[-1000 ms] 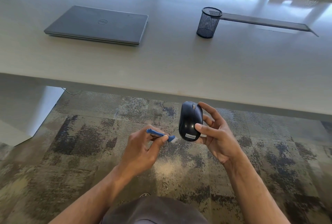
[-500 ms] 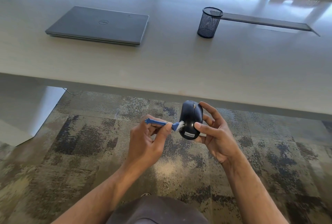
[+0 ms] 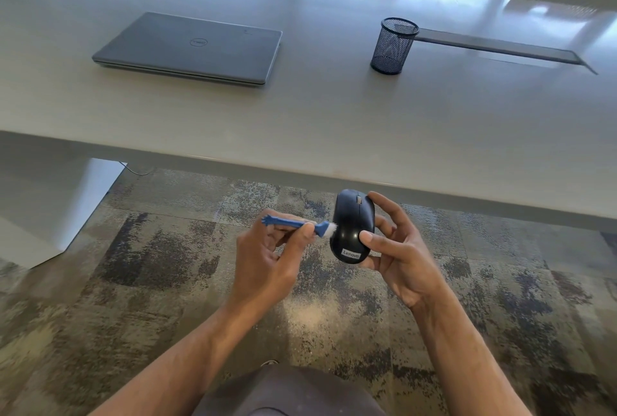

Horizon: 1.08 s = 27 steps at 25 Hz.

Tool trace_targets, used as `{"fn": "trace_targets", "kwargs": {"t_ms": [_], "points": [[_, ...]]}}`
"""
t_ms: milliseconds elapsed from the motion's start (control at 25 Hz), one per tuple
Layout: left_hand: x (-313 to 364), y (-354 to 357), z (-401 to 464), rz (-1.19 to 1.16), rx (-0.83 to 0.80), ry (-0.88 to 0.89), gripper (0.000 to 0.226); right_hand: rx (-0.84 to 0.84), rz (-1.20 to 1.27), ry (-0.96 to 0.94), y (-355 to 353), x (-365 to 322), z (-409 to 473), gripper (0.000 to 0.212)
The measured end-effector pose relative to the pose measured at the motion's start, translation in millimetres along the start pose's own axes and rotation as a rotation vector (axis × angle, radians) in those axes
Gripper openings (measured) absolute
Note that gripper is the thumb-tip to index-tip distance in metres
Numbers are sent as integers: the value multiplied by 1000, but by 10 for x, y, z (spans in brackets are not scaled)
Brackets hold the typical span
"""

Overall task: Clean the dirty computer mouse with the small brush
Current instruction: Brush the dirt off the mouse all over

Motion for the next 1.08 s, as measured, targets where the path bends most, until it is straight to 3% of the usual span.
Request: {"fn": "trace_targets", "kwargs": {"t_ms": [240,440,640,800,960,1080], "points": [[-82,18,-192,10,-203,29,13,10,13,-12,-53,-25,-15,72],[-20,17,-126,24,-263,40,15,3,2,4,-42,25,-53,71],[-9,23,-4,168,-101,59,14,6,16,-8,-33,46,-59,64],[17,-23,63,92,-1,17,12,29,31,-6,-80,28,-71,66],[77,46,-90,102,-185,117,18,27,14,0,-42,22,-44,71],[52,111,-147,119,-246,84,16,14,-7,5,-4,22,-27,74]]}}
Point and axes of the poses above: each hand's wrist, its own z-axis towards the middle knuckle, its own y-axis out of the palm, x = y × z, the point moved 1 cm from there along z, towards the middle knuckle, and after that the axes turned 14 degrees about -y, right-handed, at the moved point
